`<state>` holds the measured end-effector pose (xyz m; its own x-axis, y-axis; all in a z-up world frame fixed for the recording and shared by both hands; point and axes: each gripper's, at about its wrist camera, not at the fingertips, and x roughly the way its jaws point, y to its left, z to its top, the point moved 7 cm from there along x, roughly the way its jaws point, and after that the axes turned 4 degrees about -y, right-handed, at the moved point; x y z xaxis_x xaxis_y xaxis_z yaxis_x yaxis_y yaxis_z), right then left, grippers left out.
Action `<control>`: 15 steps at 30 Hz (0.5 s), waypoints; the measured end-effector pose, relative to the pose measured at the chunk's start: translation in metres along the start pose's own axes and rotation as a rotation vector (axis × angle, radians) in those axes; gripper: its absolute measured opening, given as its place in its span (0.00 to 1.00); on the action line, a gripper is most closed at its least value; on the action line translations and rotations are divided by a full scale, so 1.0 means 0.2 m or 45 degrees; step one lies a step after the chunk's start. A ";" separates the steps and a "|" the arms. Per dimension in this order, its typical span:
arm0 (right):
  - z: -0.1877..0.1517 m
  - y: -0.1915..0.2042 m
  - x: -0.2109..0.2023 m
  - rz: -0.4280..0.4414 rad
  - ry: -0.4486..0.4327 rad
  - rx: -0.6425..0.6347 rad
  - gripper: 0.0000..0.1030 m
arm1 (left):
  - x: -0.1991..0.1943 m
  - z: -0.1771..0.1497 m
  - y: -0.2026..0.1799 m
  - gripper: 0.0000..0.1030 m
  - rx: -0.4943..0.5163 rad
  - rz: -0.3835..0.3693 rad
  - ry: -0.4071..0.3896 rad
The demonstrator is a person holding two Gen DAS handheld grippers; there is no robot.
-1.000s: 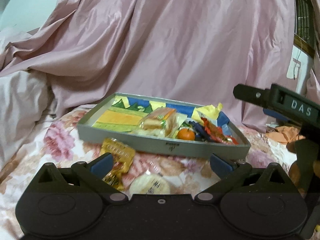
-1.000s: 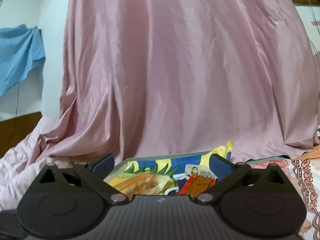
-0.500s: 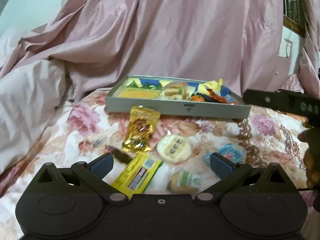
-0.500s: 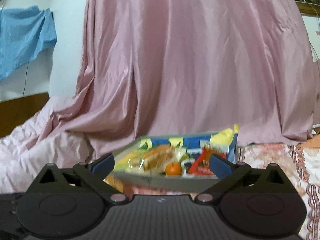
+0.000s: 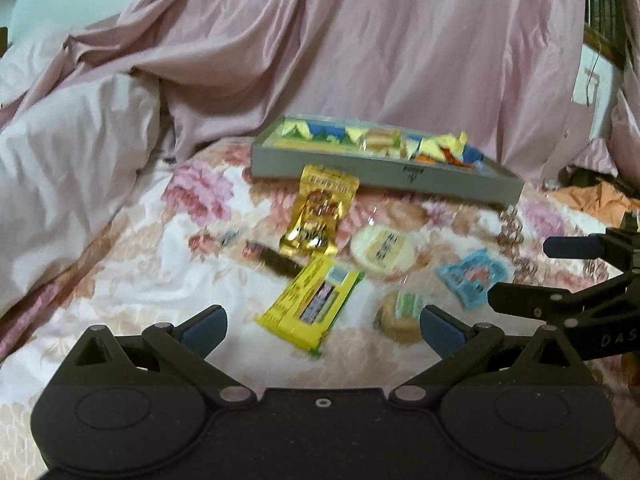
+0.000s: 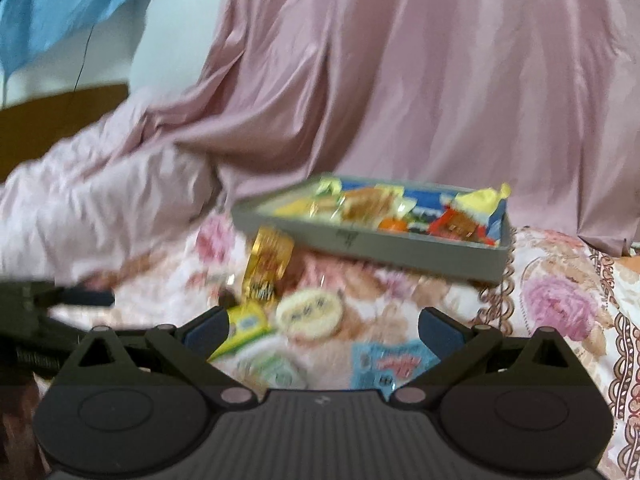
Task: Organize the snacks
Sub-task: 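Move both open tools back over the remaining snacks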
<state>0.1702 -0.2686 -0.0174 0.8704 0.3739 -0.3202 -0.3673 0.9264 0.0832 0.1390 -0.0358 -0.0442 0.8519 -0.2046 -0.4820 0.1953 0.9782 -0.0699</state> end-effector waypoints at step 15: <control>-0.20 0.11 0.19 -0.006 0.324 -0.142 1.00 | 0.12 -0.10 0.11 0.99 -0.052 -0.005 0.083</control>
<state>0.1827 -0.2361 -0.0659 0.7670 0.3333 -0.5483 -0.4098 0.9120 -0.0189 0.1546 -0.0178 -0.0759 0.8177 -0.2070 -0.5371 0.1774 0.9783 -0.1069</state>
